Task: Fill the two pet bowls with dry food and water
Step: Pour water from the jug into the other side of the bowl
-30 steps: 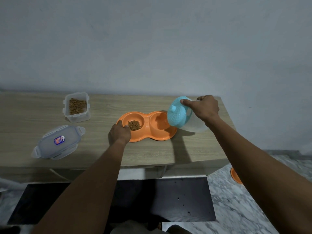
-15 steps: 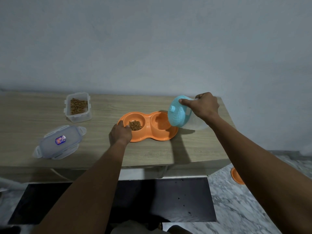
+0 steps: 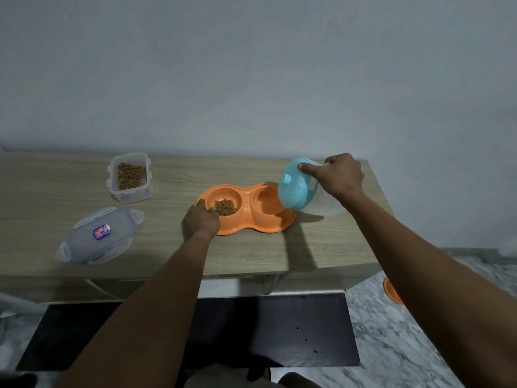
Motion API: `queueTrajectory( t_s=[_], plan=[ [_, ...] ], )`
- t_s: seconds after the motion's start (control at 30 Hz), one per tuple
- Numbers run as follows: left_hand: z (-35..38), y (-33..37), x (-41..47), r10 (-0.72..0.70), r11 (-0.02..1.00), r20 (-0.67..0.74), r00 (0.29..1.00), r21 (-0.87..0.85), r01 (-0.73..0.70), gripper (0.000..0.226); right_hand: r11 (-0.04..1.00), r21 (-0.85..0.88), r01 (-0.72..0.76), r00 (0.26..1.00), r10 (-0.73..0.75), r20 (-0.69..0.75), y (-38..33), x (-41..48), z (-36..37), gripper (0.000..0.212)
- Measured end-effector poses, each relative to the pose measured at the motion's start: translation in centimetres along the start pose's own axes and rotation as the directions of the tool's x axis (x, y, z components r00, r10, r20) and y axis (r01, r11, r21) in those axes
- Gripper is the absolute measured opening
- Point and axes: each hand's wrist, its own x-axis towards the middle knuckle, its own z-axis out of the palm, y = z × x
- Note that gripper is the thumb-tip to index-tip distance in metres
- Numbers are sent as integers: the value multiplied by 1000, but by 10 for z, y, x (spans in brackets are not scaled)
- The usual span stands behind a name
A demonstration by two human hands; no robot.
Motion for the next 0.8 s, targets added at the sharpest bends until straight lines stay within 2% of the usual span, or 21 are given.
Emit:
queueTrajectory(
  t_s=[0.27,0.43,0.5,0.63,0.73,0.8],
  plan=[
    [-2,2,-3,1,1000,14,1000,0,-1,45,993,98,-62,998,64,-16,7,-3,3,56],
    [-4,5,-4,-5,1000,19,1000,15,5,47,953,264,-149,985,166,-43,15,-7,7,53],
    [-4,6,-5,-11,1000,18,1000,21,10,47,919,339,-201,974,223,-28,18,-5,7,60],
    [-6,9,-6,-24,1000,12,1000,4,24,46,812,524,-258,953,304,-3,28,-1,8,61],
    [-7,10,-6,-40,999,15,999,-13,40,45,648,694,-314,911,411,29,34,-1,11,60],
    [-8,12,-6,-46,999,15,999,-9,47,44,536,774,-336,877,477,50,36,1,16,52]
  ],
)
